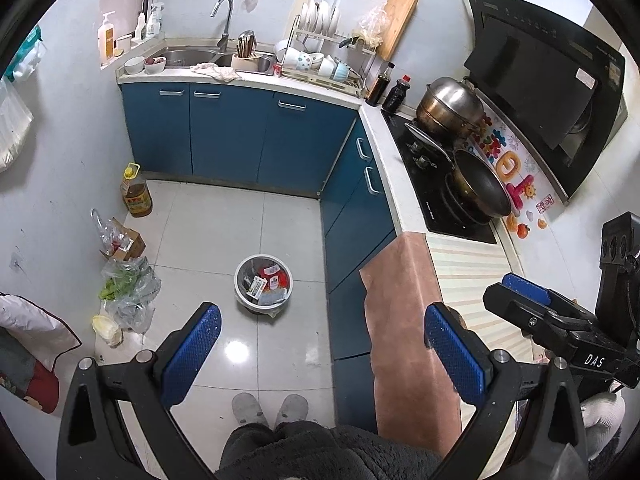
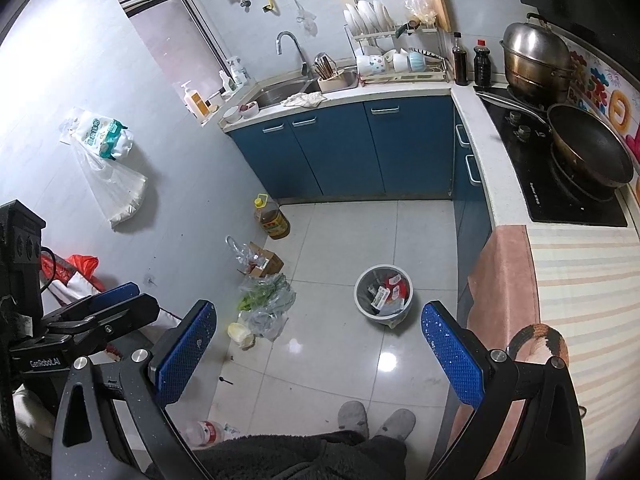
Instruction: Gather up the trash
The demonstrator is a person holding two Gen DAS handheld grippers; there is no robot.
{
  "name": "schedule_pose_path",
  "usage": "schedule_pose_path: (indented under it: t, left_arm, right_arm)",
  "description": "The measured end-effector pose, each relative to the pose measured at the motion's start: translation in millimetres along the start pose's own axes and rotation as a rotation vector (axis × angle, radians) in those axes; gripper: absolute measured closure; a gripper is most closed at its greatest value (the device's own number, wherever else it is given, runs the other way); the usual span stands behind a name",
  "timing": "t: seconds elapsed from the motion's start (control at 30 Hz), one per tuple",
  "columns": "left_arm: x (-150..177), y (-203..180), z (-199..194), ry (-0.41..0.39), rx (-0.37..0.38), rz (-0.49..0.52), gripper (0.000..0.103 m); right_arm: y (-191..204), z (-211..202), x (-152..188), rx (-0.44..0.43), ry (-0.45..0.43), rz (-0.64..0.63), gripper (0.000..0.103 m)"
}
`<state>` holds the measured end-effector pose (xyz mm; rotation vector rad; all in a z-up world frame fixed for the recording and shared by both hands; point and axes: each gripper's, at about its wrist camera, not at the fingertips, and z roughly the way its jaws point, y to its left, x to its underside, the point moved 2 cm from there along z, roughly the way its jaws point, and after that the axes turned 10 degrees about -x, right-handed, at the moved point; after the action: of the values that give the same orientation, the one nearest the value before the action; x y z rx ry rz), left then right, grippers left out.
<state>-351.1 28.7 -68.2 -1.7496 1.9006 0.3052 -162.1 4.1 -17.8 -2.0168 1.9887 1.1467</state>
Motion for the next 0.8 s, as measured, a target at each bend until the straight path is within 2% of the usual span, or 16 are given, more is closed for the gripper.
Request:
schedule_pose_path:
  t: [0.8]
  left_arm:
    - [-3,-8,6,0.022,-0.026,0.034,0.000]
  right_arm:
    - [-14,9,5,-0.008,0.047,0.016,0.000]
